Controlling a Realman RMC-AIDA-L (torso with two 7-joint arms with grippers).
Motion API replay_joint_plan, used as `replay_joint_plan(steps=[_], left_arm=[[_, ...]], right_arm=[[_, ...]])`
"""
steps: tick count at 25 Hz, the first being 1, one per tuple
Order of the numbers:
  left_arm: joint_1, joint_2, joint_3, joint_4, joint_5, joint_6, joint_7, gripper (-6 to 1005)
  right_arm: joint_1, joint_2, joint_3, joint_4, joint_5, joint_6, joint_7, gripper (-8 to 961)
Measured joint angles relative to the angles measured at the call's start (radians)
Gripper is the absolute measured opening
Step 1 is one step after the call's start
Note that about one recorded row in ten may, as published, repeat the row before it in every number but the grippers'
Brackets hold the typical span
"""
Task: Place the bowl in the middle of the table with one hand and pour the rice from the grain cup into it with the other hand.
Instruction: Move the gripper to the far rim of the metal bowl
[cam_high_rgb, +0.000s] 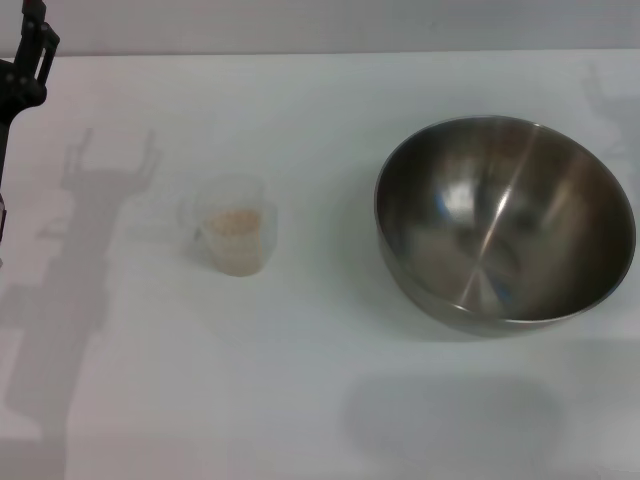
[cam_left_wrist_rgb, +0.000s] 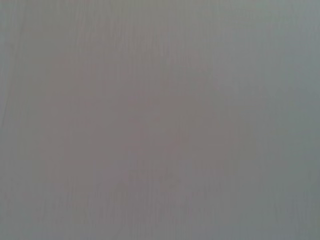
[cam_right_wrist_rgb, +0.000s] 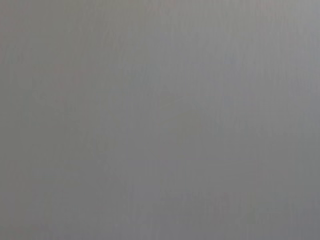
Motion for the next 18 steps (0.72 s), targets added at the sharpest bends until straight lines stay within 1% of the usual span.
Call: replay_joint_plan(steps=[12,13,15,16,18], left_arm=[[-0.003,0.000,0.000,0.000,-0.001,-0.006,-0.001,817],[-0.003,0.000,0.000,0.000,-0.001,-0.006,-0.001,817],[-0.004,0.000,0.000,-0.001,-0.001,-0.006,0.000,817],[-0.006,0.000,0.000,-0.002,-0.001,-0.007,-0.001,817],[-0.008,0.000,-0.001,-0.001,-0.001,-0.007,-0.002,817]], right_arm=[[0.003,0.000,0.002,0.000,-0.006,0.000,-0.021,731],[0.002,0.000,0.002,-0.005,-0.006,0.000,-0.069,731],[0.002,0.001,0.002,-0.011,-0.006,0.000,-0.103,730],[-0.002,0.004,0.000,-0.028,-0.006,0.000,-0.190,730],[-0.002,0.005,-0.001,-0.037,-0.007,0.002,-0.246,730]])
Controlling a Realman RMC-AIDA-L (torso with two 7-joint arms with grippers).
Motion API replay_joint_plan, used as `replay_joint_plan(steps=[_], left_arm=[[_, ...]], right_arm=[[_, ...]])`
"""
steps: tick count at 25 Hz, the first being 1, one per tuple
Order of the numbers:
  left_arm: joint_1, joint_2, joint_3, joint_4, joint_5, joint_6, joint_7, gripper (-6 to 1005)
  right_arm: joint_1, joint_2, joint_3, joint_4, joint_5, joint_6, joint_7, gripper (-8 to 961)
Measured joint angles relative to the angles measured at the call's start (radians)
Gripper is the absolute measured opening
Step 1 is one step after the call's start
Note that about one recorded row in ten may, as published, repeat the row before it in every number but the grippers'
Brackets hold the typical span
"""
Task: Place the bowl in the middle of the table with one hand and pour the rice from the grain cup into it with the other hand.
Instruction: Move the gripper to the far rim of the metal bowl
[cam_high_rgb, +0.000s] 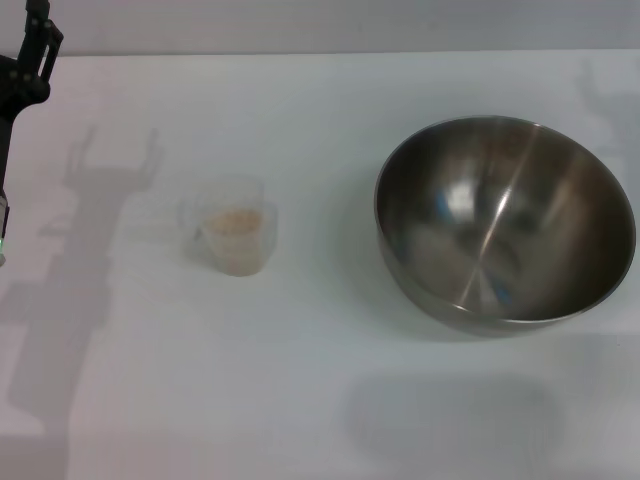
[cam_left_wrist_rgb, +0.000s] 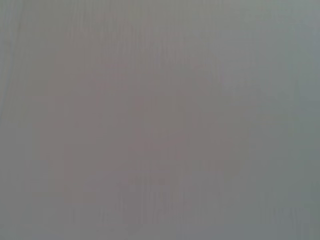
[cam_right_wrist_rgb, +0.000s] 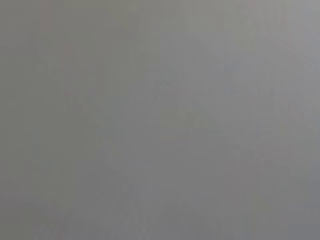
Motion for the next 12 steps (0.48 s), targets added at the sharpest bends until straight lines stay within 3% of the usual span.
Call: replay_joint_plan(steps=[5,7,8,9,10,11,12], left_arm=[[-0.005,-0.001,-0.001,0.000,0.000,0.000,-0.001,816],[-0.006,-0.002,-0.001,0.000,0.000,0.000,-0.001,816],[-0.006,-0.002,-0.001,0.000,0.000,0.000,-0.001,816],[-0.006,-0.002,-0.001,0.000,0.000,0.000,-0.001,816],[-0.006,-0.002,-0.001,0.000,0.000,0.000,-0.001,816],[-0.006,-0.002,-0.001,0.001,0.000,0.000,-0.002,816],[-0.006,-0.002,-0.001,0.001,0.000,0.000,-0.002,816]], right_arm=[[-0.002,0.002,0.010,-0.069,0.009,0.104,-0.014,730],[-0.022,0.004,0.020,-0.164,0.015,0.244,-0.003,730],[-0.055,0.005,0.026,-0.299,0.020,0.430,0.024,730],[-0.068,0.005,0.026,-0.358,0.020,0.517,0.041,730],[-0.068,0.005,0.026,-0.358,0.020,0.517,0.041,730],[-0.091,0.004,0.026,-0.463,0.020,0.658,0.064,730],[-0.091,0.004,0.026,-0.463,0.020,0.658,0.064,730]])
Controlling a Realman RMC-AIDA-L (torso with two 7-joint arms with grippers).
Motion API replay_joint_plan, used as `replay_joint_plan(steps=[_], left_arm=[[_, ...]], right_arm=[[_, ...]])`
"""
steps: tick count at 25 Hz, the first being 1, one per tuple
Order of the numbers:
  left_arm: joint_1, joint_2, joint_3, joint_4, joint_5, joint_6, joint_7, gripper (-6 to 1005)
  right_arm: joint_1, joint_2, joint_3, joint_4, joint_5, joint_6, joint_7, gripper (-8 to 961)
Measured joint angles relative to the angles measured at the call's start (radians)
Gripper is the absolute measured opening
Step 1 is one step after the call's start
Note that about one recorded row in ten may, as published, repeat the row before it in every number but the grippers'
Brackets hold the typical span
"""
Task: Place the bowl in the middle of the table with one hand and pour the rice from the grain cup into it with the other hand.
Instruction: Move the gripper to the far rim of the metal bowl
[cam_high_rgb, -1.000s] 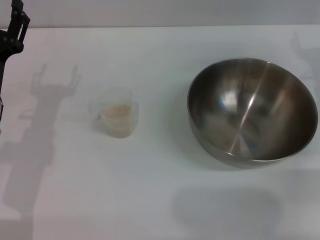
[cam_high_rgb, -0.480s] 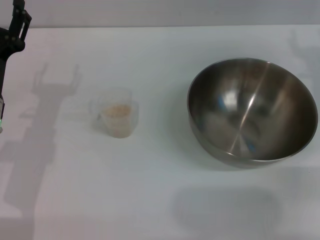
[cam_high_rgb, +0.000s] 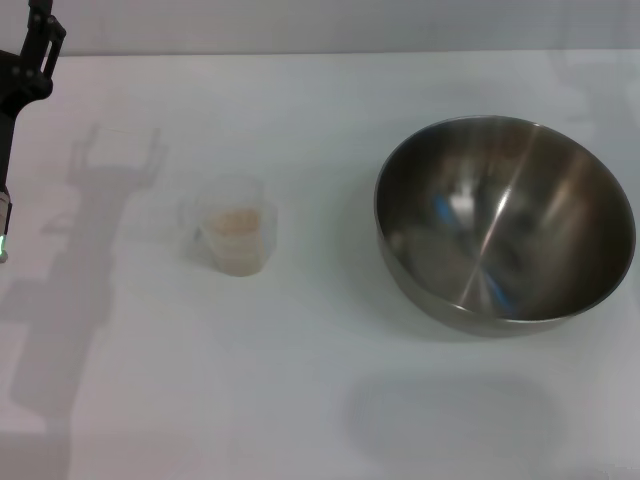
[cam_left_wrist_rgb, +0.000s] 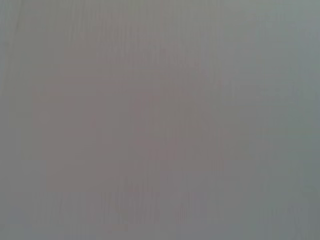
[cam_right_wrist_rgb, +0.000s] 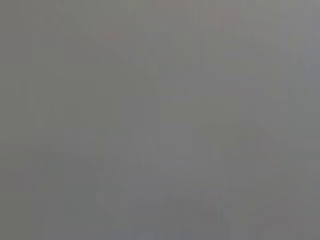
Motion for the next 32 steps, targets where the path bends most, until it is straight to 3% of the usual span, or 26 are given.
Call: replay_joint_plan(steps=[1,2,5,6,7,12,15,16,17,18,19,20,22,24,32], left_arm=[[0.000,0.000,0.000,0.000,0.000,0.000,0.000,816],[0.001,0.000,0.000,0.000,0.000,0.000,0.000,817],[0.005,0.000,0.000,-0.002,0.000,0.000,0.000,817],[0.006,0.000,0.000,-0.002,0.000,0.000,0.000,817],[0.007,0.000,0.000,-0.002,0.000,0.000,0.000,817],[0.010,0.000,0.000,-0.001,0.000,0.001,0.000,818],[0.012,0.001,0.000,0.000,0.000,0.002,0.000,817],[0.012,0.002,-0.001,0.001,0.000,0.003,-0.001,817],[0.013,0.002,-0.003,0.001,0.000,0.003,-0.001,817],[0.013,0.002,-0.003,0.001,0.000,0.003,-0.001,817],[0.013,0.002,-0.004,0.001,0.000,0.002,-0.001,817],[0.013,0.002,-0.004,0.001,0.000,0.002,-0.001,816],[0.013,0.002,-0.009,0.001,0.000,0.002,-0.001,816],[0.013,0.002,-0.010,-0.001,0.000,0.002,-0.002,816],[0.006,0.002,-0.009,-0.003,0.000,0.001,-0.002,818]], right_arm=[[-0.026,0.000,0.000,-0.121,-0.002,0.175,0.009,730],[-0.026,0.000,0.000,-0.121,-0.002,0.175,0.009,730],[-0.058,0.002,0.001,-0.287,0.002,0.438,0.015,730],[-0.072,0.002,0.012,-0.400,0.005,0.643,0.026,730],[-0.072,0.002,0.012,-0.400,0.005,0.643,0.026,730],[-0.077,0.001,0.079,-0.680,0.025,1.226,0.037,729],[-0.069,-0.001,0.132,-0.827,0.028,1.530,0.037,729],[-0.049,-0.002,0.183,-0.906,0.029,1.711,0.037,729],[-0.033,-0.002,0.212,-0.932,0.029,1.800,0.038,729],[-0.033,-0.002,0.212,-0.932,0.029,1.800,0.038,729],[0.005,-0.004,0.269,-0.958,0.029,1.943,0.041,729],[0.005,-0.004,0.269,-0.958,0.029,1.943,0.041,729],[0.063,-0.006,0.341,-0.955,0.028,2.106,0.043,729],[0.087,-0.008,0.371,-0.937,0.017,2.176,0.043,728],[0.104,-0.013,0.398,-0.886,-0.052,2.265,0.041,723]])
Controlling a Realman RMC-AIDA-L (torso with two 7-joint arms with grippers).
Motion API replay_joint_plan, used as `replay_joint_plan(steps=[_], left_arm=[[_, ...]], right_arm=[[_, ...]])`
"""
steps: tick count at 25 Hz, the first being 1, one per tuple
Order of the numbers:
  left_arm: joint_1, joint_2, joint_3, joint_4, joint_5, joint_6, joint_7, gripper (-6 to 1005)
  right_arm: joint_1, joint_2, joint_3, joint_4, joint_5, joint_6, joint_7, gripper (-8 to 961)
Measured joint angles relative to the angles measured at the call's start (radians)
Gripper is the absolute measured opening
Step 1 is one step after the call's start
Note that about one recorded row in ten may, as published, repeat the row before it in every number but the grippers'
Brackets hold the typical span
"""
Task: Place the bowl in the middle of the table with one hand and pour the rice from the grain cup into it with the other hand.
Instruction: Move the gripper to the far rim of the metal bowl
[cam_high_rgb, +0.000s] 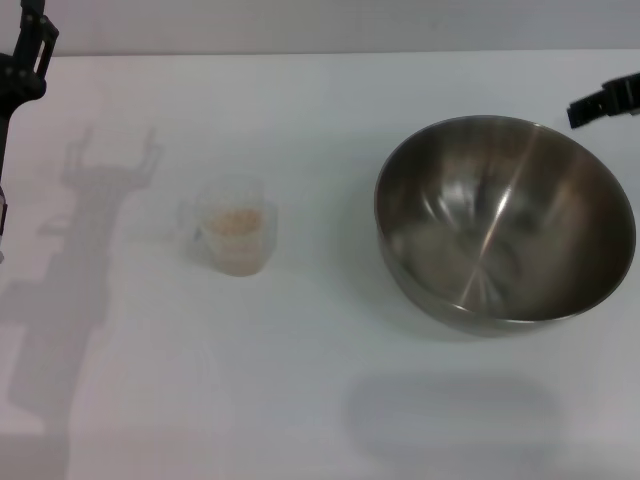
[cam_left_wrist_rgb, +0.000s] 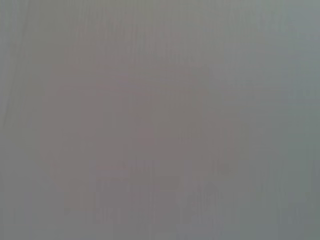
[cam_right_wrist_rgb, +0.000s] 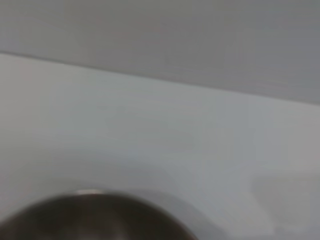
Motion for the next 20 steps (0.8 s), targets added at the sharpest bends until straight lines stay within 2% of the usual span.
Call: replay_joint_plan(steps=[20], left_arm=[[0.002,0.002,0.000,0.000,0.000,-0.001,0.000,817]], right_arm=[[0.021,0.005,-0.026,0.257,-0.009,-0.067,-0.060,710]])
